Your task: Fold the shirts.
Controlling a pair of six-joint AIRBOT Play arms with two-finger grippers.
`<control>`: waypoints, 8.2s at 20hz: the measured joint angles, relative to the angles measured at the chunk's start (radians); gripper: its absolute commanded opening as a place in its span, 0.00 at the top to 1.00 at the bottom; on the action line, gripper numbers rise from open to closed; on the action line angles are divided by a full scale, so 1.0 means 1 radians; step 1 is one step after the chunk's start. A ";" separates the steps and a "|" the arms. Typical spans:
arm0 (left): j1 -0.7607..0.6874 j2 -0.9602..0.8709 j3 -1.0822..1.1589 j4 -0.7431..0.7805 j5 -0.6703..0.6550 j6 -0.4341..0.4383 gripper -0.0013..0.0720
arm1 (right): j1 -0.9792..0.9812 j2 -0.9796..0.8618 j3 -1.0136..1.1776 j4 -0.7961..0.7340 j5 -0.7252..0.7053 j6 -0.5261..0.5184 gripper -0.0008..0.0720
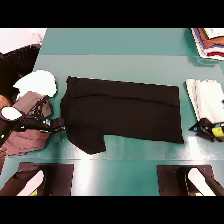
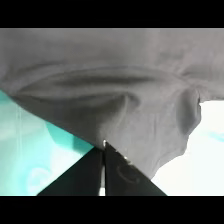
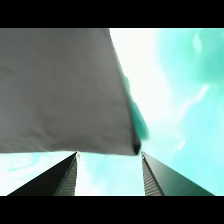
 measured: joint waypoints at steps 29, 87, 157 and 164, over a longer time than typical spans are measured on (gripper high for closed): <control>-0.212 0.062 0.249 0.198 -0.070 -0.179 0.95 | 0.257 0.035 0.234 -0.164 0.056 0.010 0.97; -0.659 -1.106 1.226 0.018 0.233 -0.167 0.95 | 0.778 -0.596 1.145 0.559 -0.116 -0.103 0.97; -0.404 -0.647 1.331 0.212 0.086 -0.149 0.95 | -0.015 -0.650 1.114 0.290 -0.310 0.096 0.96; -0.405 -0.647 1.331 0.214 0.085 -0.150 0.94 | -0.054 -0.536 1.114 0.266 -0.275 0.090 0.96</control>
